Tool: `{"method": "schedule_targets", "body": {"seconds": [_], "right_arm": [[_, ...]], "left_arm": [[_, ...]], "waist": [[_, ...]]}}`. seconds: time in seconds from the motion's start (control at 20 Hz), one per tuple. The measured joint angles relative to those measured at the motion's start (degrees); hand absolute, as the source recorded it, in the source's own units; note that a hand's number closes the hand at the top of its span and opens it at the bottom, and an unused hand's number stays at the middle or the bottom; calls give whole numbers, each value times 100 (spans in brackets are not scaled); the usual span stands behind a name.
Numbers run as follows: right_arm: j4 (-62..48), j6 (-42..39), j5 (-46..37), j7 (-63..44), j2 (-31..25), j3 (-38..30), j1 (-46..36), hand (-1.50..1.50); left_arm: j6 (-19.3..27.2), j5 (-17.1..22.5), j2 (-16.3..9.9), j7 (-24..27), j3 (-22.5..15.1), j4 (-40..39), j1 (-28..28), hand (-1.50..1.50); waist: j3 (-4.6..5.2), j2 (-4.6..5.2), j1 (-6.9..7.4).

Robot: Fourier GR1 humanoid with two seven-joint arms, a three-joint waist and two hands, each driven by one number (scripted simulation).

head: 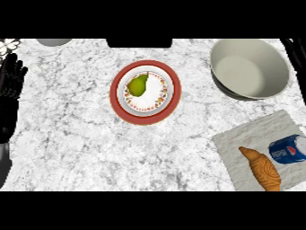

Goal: Pick the can from the placemat and place it in the bowl

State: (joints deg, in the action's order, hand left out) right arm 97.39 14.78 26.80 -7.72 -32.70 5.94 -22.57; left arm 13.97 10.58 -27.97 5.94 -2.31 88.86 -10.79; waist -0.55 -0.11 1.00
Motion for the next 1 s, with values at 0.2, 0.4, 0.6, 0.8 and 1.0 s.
{"method": "schedule_targets", "body": {"seconds": [0.2,0.4,0.6,0.8,1.0], "right_arm": [[184,-423,-204,280,-411,-102,690,150],[-193,-490,-916,405,-1217,-340,1390,-150],[-284,-15,-1320,1227,-1011,-640,2428,-150],[55,-187,-1796,2171,-1105,-581,3311,-150],[489,-7,-2669,1892,-1658,-547,3937,-150]], "left_arm": [[-294,275,254,-238,-223,16,169,0],[-580,659,711,-470,-613,-31,389,0],[-763,922,1066,-746,-957,28,533,0],[-835,1015,1234,-985,-1132,121,485,0],[-883,1016,1325,-1066,-1253,132,497,0]], "waist": [[33,-10,-187],[71,27,-550],[52,-11,-541],[50,-22,-414],[68,-22,-355]]}}
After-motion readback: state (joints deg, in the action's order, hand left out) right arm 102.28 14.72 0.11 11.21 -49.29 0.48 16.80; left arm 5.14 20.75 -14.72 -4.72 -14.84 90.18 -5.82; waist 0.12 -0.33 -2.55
